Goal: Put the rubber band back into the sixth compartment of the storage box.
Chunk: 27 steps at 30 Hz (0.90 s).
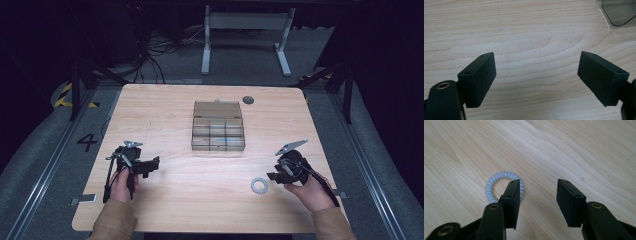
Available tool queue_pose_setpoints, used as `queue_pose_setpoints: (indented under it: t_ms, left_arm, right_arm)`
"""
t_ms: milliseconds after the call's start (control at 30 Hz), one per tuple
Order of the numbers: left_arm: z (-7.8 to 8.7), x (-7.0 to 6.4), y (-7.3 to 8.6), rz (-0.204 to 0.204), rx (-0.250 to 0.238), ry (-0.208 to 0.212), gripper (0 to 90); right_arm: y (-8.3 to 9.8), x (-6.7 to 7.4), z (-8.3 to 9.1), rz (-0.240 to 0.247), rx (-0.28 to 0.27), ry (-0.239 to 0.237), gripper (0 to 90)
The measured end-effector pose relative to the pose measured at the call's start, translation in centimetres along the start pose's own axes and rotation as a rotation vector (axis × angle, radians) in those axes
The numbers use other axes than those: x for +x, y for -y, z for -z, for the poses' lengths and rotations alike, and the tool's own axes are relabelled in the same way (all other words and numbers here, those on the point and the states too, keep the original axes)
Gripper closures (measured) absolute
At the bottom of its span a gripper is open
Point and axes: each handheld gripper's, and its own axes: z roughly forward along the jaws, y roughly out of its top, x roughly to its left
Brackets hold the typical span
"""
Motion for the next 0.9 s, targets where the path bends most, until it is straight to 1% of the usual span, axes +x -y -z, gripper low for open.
queue_pose_setpoints:
  t_ms: [467, 633, 900]
  left_arm:
    - [0.0, 0.0, 0.0, -0.002, 0.001, 0.000, 15.8]
    - [0.0, 0.0, 0.0, 0.000, 0.000, 0.000, 15.8]
    - [0.0, 0.0, 0.0, 0.002, 0.000, 0.001, 15.8]
  right_arm:
    - [-0.2, 0.6, -2.1, 0.023, 0.038, -0.024, 55.8]
    - [-0.2, 0.9, -2.8, 0.032, 0.058, -0.026, 60.8]
    - [-0.3, 1.3, -3.6, 0.054, 0.088, -0.026, 67.4]
